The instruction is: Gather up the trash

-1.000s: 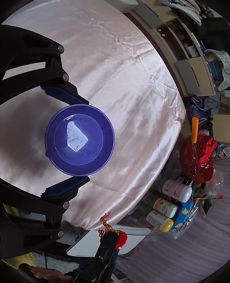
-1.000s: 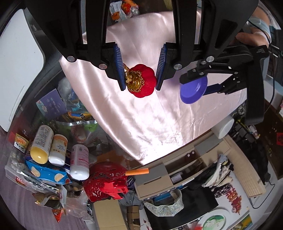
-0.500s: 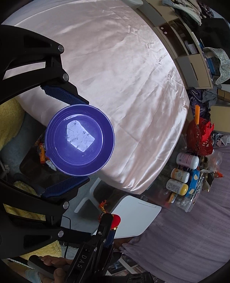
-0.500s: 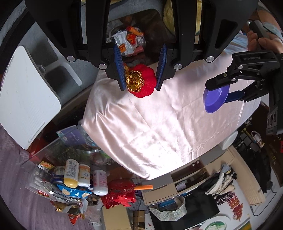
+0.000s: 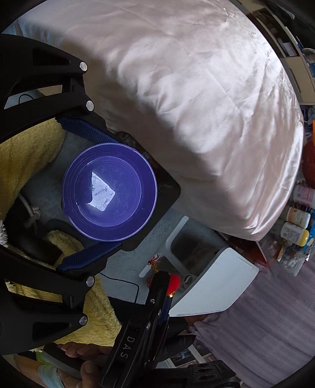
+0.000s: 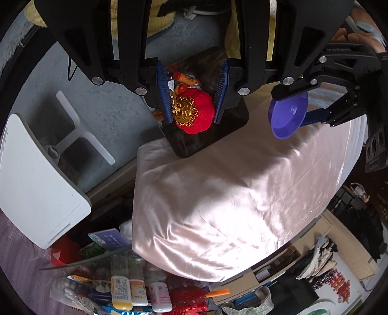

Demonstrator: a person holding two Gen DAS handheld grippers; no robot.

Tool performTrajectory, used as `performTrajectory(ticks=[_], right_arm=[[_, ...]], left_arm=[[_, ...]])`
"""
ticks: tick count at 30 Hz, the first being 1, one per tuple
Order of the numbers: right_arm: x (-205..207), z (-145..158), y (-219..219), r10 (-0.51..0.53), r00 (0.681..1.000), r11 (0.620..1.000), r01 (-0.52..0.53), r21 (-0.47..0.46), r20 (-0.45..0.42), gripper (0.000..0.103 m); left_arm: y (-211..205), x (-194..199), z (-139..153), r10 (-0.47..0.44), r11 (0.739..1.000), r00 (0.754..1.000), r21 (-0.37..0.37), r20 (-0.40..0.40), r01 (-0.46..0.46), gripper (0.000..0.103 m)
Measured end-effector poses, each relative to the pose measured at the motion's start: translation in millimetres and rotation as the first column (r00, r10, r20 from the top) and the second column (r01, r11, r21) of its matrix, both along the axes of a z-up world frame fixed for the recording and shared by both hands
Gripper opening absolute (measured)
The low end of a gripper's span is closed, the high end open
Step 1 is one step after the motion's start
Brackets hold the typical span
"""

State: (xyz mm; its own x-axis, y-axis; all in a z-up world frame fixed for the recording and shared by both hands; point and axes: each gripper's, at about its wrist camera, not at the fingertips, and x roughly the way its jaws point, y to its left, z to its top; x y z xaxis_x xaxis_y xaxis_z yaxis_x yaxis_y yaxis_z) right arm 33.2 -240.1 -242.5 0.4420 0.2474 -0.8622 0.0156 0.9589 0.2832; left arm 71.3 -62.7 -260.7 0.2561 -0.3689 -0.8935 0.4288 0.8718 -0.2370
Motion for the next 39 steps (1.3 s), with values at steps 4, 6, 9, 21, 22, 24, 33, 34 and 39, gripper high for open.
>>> performTrajectory(ticks=[4,6,9,21,22,24,33,34,39], right_arm=[[1,-22,3,-0.008,0.998,0.999,0.010,0.039,-0.068,0.035],[3,-32,5,-0.005,0.995,0.999,0.009,0.039,-0.096,0.035],[8,-40,8,-0.002,0.993,0.999,0.007,0.040,-0.118,0.035],[35,-44,10,0.003,0.990,0.999,0.004,0.050,-0.141,0.050],[37,-43,10,-0.003,0.991,0.999,0.010,0.051,-0.136,0.059],[38,-41,9,-0.011,0.991,0.998,0.018,0.055,-0.130,0.060],[29,-7,-3,-0.064,0.997,0.997,0.066,0.041,-0.049,0.083],[26,0,-5,-0.072,0.997,0.996,0.073,0.044,-0.032,0.089],[3,38,-15,-0.109,0.991,0.993,0.105,0.053,0.076,0.099]], left_arm=[[-3,0,-22,-0.010,1.000,0.998,0.009,-0.063,0.010,0.074],[-7,3,-30,-0.013,1.000,0.996,0.009,-0.085,0.014,0.074],[-12,8,-39,-0.021,1.000,0.995,0.014,-0.100,0.022,0.074],[-19,26,-48,-0.026,0.999,0.994,0.044,-0.106,0.031,0.083],[-18,27,-46,-0.026,0.998,0.995,0.048,-0.101,0.031,0.086],[-16,28,-42,-0.025,0.998,0.995,0.046,-0.092,0.029,0.088],[8,20,-3,0.001,0.999,1.000,0.046,0.000,-0.001,0.095],[10,17,5,0.005,0.999,1.000,0.047,0.019,-0.006,0.095],[30,-1,54,0.034,0.999,0.991,0.034,0.130,-0.039,0.095]])
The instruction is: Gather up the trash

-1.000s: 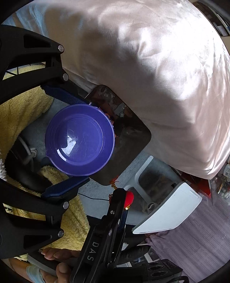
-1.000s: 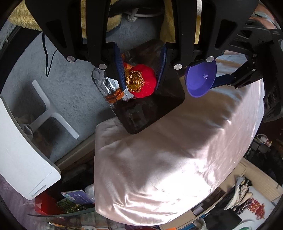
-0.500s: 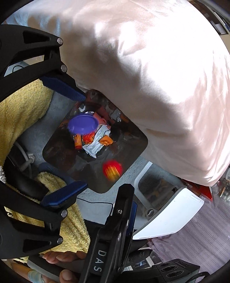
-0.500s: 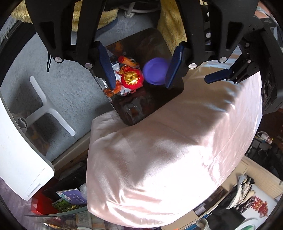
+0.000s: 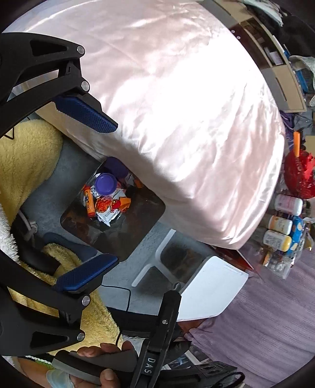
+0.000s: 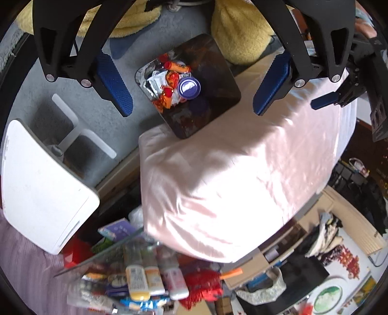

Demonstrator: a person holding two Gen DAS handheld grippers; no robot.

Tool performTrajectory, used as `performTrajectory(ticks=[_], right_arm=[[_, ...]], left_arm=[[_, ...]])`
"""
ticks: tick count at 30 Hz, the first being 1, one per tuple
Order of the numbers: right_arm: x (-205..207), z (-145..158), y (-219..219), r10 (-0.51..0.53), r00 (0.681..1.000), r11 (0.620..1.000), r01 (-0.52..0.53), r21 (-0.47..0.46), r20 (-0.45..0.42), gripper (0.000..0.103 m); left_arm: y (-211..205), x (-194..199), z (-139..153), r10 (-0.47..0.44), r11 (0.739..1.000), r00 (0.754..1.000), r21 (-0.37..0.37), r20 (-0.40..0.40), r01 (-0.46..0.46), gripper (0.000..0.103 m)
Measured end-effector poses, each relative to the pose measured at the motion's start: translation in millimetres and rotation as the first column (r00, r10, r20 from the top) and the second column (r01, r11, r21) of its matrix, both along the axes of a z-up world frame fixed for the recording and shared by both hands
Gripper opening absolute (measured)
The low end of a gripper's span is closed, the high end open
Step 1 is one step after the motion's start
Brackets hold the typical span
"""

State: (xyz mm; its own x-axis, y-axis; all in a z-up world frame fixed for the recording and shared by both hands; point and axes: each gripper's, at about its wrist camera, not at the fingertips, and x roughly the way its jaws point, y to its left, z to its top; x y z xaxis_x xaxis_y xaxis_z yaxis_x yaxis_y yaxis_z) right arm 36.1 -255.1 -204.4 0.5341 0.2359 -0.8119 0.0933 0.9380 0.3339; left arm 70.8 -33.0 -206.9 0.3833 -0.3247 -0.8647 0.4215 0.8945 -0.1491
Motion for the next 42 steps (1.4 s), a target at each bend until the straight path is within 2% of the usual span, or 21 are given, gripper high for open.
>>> performTrajectory(ticks=[5,9,12,18,21,27,32,35,42], right_arm=[[-35,47,-1,-0.038,0.987,0.994,0.053,-0.092,0.155,0.100],[-62,82,1,-0.097,0.955,0.966,0.158,-0.204,0.280,0.100],[-77,100,5,-0.105,0.941,0.941,0.198,-0.275,0.321,0.100],[-112,129,9,-0.105,0.907,0.926,0.239,-0.293,0.407,0.100],[-128,139,13,-0.094,0.893,0.923,0.244,-0.298,0.441,0.100],[-144,143,23,-0.069,0.884,0.922,0.233,-0.308,0.461,0.100],[-148,140,21,-0.095,0.886,0.916,0.256,-0.308,0.454,0.100],[-151,137,25,-0.092,0.888,0.916,0.254,-0.312,0.451,0.100],[-156,138,31,-0.076,0.888,0.916,0.242,-0.320,0.454,0.100]], left_arm=[[24,-23,50,0.064,0.998,0.991,-0.023,0.114,-0.062,0.095],[41,-43,82,0.113,0.994,0.973,-0.031,0.200,-0.109,0.095],[45,-57,101,0.141,0.990,0.953,-0.029,0.268,-0.138,0.095],[57,-89,127,0.203,0.979,0.912,-0.081,0.355,-0.187,0.095],[61,-102,134,0.217,0.976,0.900,-0.092,0.377,-0.197,0.095],[62,-121,141,0.222,0.975,0.884,-0.116,0.411,-0.190,0.095],[62,-126,143,0.218,0.975,0.879,-0.128,0.425,-0.180,0.095],[65,-128,142,0.226,0.973,0.881,-0.145,0.417,-0.181,0.095],[66,-131,138,0.227,0.973,0.882,-0.135,0.413,-0.187,0.095]])
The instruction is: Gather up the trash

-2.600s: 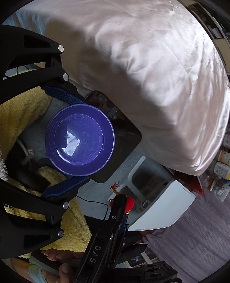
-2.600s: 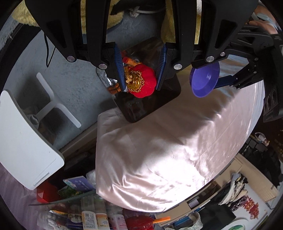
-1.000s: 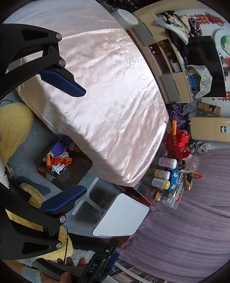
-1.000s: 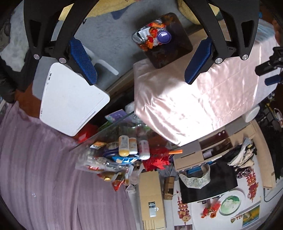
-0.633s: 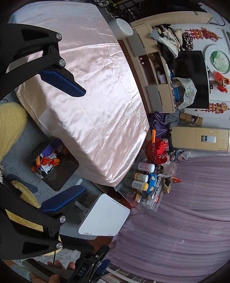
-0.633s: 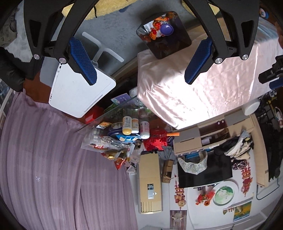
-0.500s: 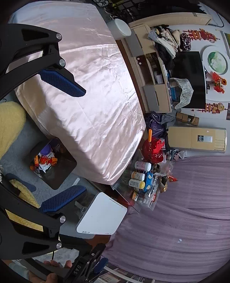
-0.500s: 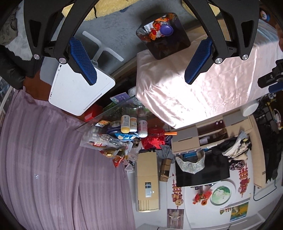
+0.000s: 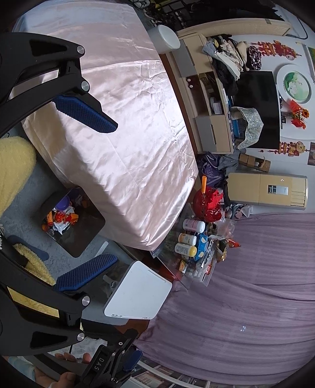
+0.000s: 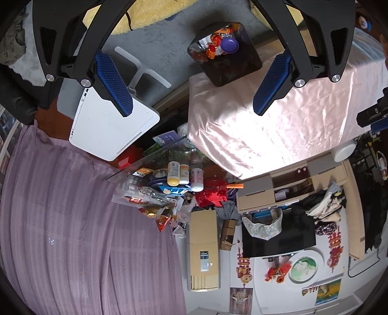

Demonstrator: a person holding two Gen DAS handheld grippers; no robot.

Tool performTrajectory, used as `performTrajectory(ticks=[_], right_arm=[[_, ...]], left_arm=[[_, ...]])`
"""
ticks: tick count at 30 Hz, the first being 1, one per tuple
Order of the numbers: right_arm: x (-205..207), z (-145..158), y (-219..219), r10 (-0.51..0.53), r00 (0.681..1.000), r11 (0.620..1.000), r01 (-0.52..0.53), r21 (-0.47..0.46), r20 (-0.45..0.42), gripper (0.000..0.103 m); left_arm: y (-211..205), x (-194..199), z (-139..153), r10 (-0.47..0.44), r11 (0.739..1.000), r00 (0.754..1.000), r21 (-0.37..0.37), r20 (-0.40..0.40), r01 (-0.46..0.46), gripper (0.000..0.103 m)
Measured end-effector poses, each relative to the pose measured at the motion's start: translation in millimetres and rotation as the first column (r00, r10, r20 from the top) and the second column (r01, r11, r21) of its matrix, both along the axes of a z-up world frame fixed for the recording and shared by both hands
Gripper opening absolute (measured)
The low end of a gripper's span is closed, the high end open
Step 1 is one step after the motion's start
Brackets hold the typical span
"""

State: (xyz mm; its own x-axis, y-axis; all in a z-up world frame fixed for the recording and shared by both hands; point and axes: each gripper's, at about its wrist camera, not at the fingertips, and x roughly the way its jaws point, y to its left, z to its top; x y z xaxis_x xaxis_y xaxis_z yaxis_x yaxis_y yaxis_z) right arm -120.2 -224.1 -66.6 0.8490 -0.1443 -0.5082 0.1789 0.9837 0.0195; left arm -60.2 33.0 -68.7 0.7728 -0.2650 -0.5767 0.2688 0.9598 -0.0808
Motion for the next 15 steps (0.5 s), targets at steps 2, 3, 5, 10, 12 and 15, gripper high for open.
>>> performTrajectory(ticks=[2,3,5,10,12,15], right_arm=[[-0.4,0.3,0.4,-0.003,1.000,1.000,0.003,-0.002,0.000,0.100],[-0.7,-0.1,0.0,-0.003,1.000,1.000,0.003,-0.002,0.000,0.100],[-0.2,-0.7,-0.8,-0.005,1.000,1.000,0.005,-0.003,-0.003,0.100],[2.1,-1.3,-1.2,-0.007,1.000,1.000,0.007,-0.006,-0.006,0.100],[2.6,-1.2,-1.6,-0.007,1.000,1.000,0.007,-0.005,-0.006,0.100],[3.0,-1.3,-1.7,-0.010,1.000,1.000,0.010,-0.005,-0.007,0.100]], left_arm=[[-0.3,0.5,-1.4,-0.002,1.000,1.000,0.000,-0.005,0.002,0.095],[-0.8,-0.1,-1.9,-0.002,1.000,1.000,0.002,-0.007,0.002,0.095],[-0.6,-0.6,-2.1,-0.003,1.000,1.000,0.003,-0.007,0.003,0.095],[1.5,1.1,-0.8,0.007,1.000,1.000,0.003,-0.004,-0.007,0.095],[2.0,1.4,0.1,0.009,1.000,1.000,0.004,-0.001,-0.009,0.095],[1.8,0.8,1.5,0.007,1.000,1.000,0.006,0.003,-0.007,0.095]])
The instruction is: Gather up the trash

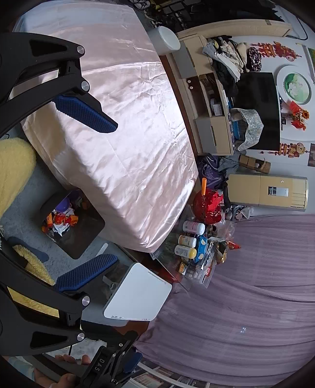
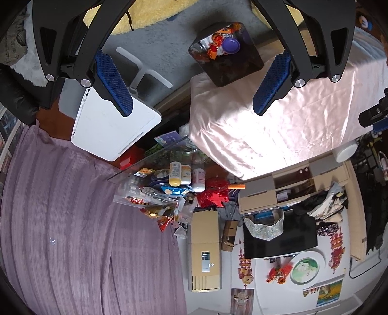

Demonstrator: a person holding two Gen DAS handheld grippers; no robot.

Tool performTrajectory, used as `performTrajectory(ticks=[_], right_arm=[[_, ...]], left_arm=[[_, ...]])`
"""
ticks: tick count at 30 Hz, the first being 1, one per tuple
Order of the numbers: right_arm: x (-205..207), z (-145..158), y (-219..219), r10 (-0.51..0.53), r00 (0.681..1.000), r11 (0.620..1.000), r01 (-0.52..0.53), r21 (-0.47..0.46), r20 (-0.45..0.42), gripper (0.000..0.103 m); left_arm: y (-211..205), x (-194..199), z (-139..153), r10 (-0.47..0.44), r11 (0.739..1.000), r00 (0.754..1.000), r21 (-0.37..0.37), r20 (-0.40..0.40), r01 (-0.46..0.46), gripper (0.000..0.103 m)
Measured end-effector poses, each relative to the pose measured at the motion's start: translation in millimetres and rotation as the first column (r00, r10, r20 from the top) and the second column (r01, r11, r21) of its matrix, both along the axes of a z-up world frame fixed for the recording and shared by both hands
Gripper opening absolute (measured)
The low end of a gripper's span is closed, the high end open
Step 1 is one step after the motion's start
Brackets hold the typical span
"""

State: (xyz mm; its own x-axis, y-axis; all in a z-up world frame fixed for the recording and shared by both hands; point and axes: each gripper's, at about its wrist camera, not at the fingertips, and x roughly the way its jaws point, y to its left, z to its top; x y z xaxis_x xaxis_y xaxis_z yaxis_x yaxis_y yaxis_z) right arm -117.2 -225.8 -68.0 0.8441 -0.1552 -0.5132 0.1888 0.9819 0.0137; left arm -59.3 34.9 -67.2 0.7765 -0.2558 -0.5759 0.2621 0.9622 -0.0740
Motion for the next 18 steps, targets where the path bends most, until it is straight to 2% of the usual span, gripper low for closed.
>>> performTrajectory(ticks=[18], right_arm=[[-1.3,-1.6,-0.2,-0.022,1.000,1.000,0.022,0.004,0.000,0.100]], left_arm=[[-1.2,-1.4,5.8,-0.013,1.000,1.000,0.004,0.012,0.013,0.095]])
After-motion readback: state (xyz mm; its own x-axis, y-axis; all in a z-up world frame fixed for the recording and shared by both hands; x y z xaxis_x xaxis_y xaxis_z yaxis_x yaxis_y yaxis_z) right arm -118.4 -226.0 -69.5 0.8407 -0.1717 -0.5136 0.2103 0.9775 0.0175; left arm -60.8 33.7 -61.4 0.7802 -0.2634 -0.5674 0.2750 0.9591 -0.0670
